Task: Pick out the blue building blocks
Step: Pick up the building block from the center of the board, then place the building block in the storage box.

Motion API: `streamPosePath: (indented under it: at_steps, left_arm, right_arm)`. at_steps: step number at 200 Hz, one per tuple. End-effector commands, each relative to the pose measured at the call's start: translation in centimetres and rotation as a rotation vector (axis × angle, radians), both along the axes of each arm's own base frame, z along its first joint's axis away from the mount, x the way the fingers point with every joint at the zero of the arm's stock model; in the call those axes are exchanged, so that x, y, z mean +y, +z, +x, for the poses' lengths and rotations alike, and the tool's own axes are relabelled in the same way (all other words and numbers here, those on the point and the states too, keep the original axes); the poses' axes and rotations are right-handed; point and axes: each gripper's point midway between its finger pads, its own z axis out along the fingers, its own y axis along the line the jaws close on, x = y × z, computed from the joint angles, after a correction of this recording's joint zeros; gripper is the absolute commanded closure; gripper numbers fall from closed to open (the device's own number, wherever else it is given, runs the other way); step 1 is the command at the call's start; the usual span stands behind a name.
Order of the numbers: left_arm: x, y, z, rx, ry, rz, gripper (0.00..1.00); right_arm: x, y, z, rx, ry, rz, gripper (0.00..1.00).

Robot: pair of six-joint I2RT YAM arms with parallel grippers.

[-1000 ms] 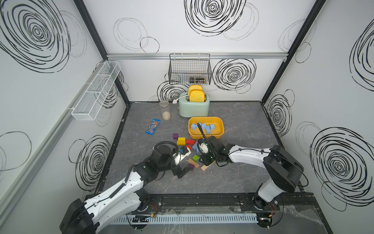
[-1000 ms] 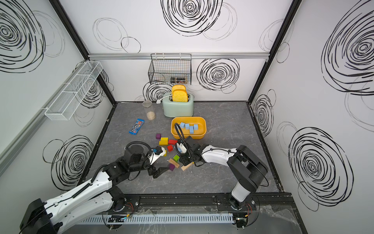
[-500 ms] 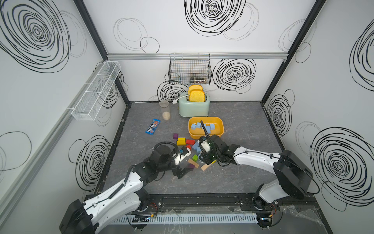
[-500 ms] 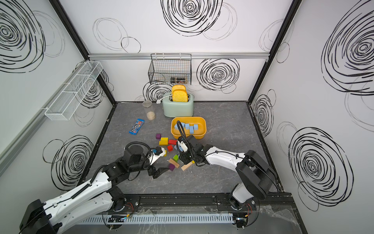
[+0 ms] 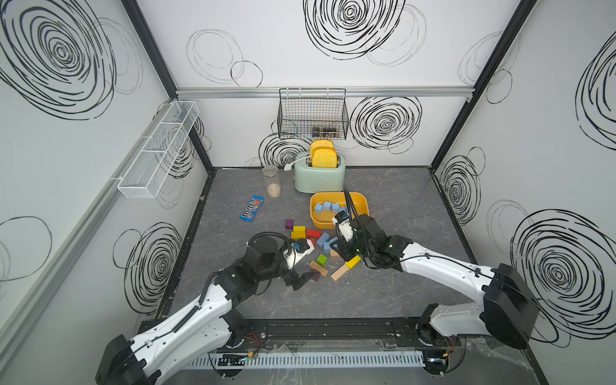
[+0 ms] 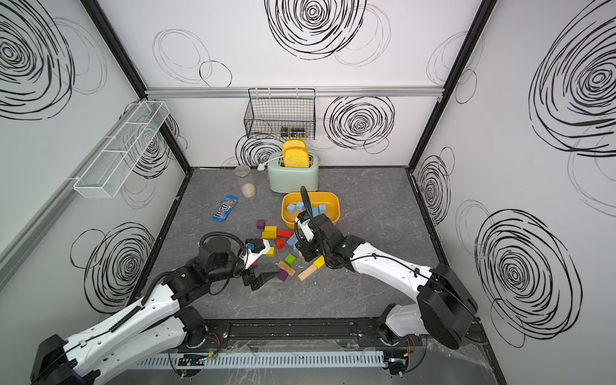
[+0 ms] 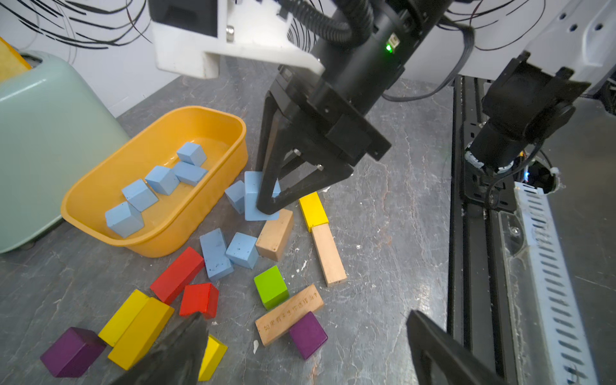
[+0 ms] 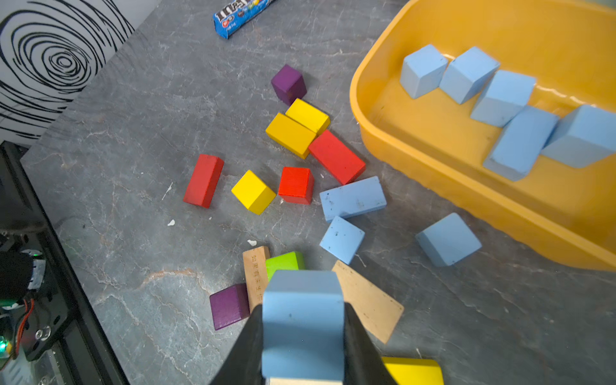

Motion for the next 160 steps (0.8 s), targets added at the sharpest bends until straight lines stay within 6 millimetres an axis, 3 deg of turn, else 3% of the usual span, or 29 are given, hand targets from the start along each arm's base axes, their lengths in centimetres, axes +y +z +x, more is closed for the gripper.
streamPosePath:
  at_steps: [1, 37, 74, 118, 160]
  left_arm:
    - [-0.9, 3.3, 0.8, -0.103, -0.022, -0.047, 0.04]
    - [-1.4, 4.5, 1.5, -0.135, -0.035, -0.053, 0.04]
    - [-2.0, 5.2, 2.4, -0.154, -0.039, -0.065, 0.04]
    - [-2.8, 5.9, 4.2, -0.162, -0.064, -0.090, 0.04]
    - [-3.4, 6.1, 6.5, -0.162, -0.058, -0.104, 0.04]
  right_arm:
    - [-0.7, 3.1, 1.4, -0.081, -0.031, 0.023, 1.00]
    - [-1.9, 5.9, 3.0, -0.155, -0.061, 0.064, 1.00]
    - [-3.3, 7.4, 4.8, -0.180, -0.102, 0.075, 1.00]
    - [-4.9, 8.2, 7.3, -0.186, -0.158, 0.080, 1.00]
    - [-6.2, 7.6, 10.2, -0.174, -0.214, 0.045, 1.00]
